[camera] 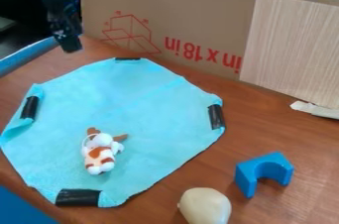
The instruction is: Fold the cloth from top right to bottom left
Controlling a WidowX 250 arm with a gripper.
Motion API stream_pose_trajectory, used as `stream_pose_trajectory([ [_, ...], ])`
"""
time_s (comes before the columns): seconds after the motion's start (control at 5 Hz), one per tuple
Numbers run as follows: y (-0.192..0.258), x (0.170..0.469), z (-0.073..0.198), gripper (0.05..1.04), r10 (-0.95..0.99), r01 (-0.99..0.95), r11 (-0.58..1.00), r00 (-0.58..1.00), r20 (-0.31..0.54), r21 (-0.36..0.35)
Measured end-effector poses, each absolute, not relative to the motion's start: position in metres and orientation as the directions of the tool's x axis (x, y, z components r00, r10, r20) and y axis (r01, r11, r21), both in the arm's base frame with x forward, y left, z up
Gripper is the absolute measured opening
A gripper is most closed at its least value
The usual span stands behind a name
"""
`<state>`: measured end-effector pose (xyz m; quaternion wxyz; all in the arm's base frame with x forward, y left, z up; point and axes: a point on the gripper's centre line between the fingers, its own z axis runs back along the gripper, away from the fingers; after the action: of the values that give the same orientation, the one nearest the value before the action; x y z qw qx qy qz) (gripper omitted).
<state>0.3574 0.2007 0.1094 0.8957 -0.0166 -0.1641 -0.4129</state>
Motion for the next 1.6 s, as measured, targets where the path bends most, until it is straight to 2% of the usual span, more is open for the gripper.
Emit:
stream_pose_trajectory([
  [0.2,0.203,0.372,0.106,0.999,-0.811,0.805,0.569,0.515,0.277,0.168],
  [0.6,0.192,0.391,0.098,0.999,-0.846,0.832,0.516,0.456,0.276,0.205],
  [0.8,0.184,0.4,0.088,0.999,-0.845,0.835,0.517,0.463,0.268,0.186],
  [1.6,0.17,0.443,0.06,0.999,-0.799,0.778,0.597,0.555,0.23,0.197],
])
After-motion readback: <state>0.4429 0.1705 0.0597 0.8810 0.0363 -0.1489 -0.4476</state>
